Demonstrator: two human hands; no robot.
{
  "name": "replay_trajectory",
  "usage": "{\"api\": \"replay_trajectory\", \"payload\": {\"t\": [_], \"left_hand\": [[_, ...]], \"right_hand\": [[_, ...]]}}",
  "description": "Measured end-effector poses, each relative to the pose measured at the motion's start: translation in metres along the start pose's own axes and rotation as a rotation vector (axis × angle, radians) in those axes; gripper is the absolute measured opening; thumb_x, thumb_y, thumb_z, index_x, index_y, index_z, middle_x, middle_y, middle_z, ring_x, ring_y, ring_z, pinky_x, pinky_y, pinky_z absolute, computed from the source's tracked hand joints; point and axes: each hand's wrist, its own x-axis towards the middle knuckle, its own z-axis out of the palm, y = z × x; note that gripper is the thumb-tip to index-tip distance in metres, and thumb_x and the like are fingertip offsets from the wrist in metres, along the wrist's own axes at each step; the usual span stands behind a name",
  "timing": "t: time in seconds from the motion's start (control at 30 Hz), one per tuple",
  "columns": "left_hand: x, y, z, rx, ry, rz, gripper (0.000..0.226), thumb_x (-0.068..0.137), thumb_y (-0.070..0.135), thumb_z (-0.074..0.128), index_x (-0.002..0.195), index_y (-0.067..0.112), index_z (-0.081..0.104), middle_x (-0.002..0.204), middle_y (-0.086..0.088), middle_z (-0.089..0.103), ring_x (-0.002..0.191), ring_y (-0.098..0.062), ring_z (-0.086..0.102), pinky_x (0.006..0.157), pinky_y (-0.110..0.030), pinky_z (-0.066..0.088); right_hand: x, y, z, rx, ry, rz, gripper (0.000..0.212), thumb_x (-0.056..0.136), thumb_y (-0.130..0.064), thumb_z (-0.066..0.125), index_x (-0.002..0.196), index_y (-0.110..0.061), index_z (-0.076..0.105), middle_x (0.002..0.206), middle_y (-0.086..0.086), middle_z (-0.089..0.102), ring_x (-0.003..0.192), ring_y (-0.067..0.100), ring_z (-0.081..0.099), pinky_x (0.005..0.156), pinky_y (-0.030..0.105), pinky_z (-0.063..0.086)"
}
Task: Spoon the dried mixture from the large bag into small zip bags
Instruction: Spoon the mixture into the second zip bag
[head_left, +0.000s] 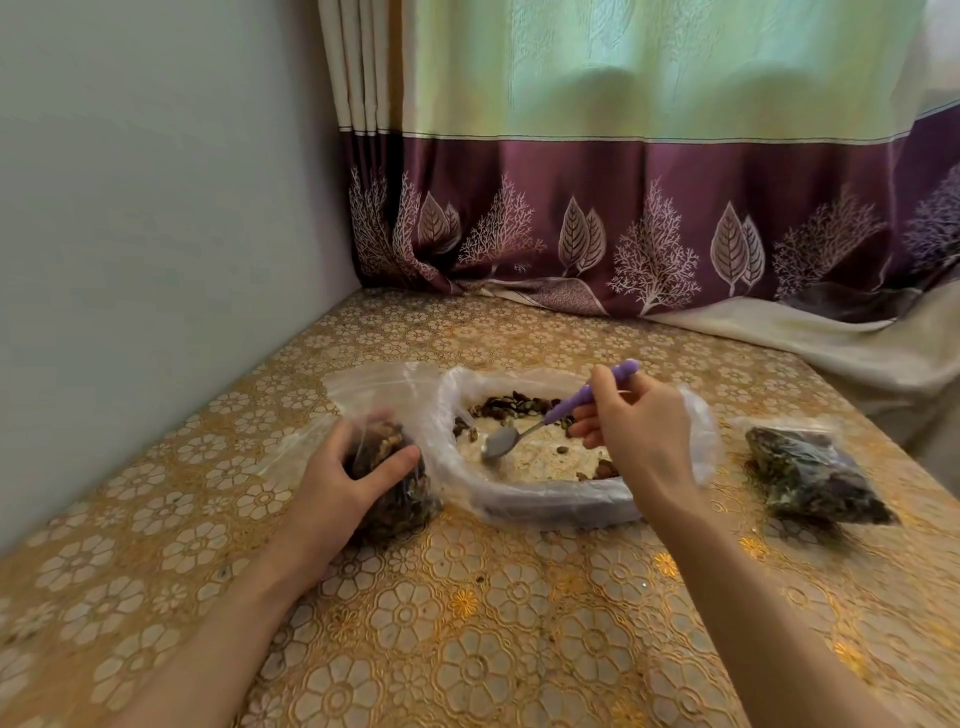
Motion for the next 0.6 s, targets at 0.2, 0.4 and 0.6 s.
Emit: {"api": "replay_trajectory", "payload": {"t": [0.2,0.4,0.6], "left_hand": [[0.000,-0.001,0.000,0.003,-0.006,-0.027,0.043,0.060,0.046,0.068,0.101,0.041,0.057,0.087,0.034,0.061,0.082,0.017,0.057,0.059,-0.007,0.047],[0.000,-0.001,0.000,-0.015,0.001,-0.056,0.044,0.057,0.048,0.069,0.098,0.040,0.058,0.092,0.021,0.064,0.082,0.013,0.059,0.064,-0.013,0.046],[0.000,-0.003,0.000,-0.020,-0.011,-0.081,0.039,0.057,0.049,0.070,0.095,0.043,0.060,0.094,0.016,0.065,0.086,0.006,0.061,0.069,-0.017,0.046]], "right_hand": [[-0.005,0.005,0.010,0.018,-0.097,0.086,0.042,0.098,-0.017,0.047,0.062,-0.013,0.067,0.068,0.006,0.073,0.056,0.018,0.063,0.054,0.027,0.052],[-0.013,0.007,0.023,0.015,-0.220,0.141,0.035,0.096,-0.018,0.051,0.073,-0.010,0.076,0.070,0.006,0.071,0.056,0.014,0.062,0.051,0.018,0.049],[-0.014,0.009,0.021,0.210,-0.265,0.349,0.032,0.094,-0.013,0.054,0.073,-0.007,0.077,0.076,0.016,0.072,0.061,0.013,0.065,0.054,0.017,0.052]]}}
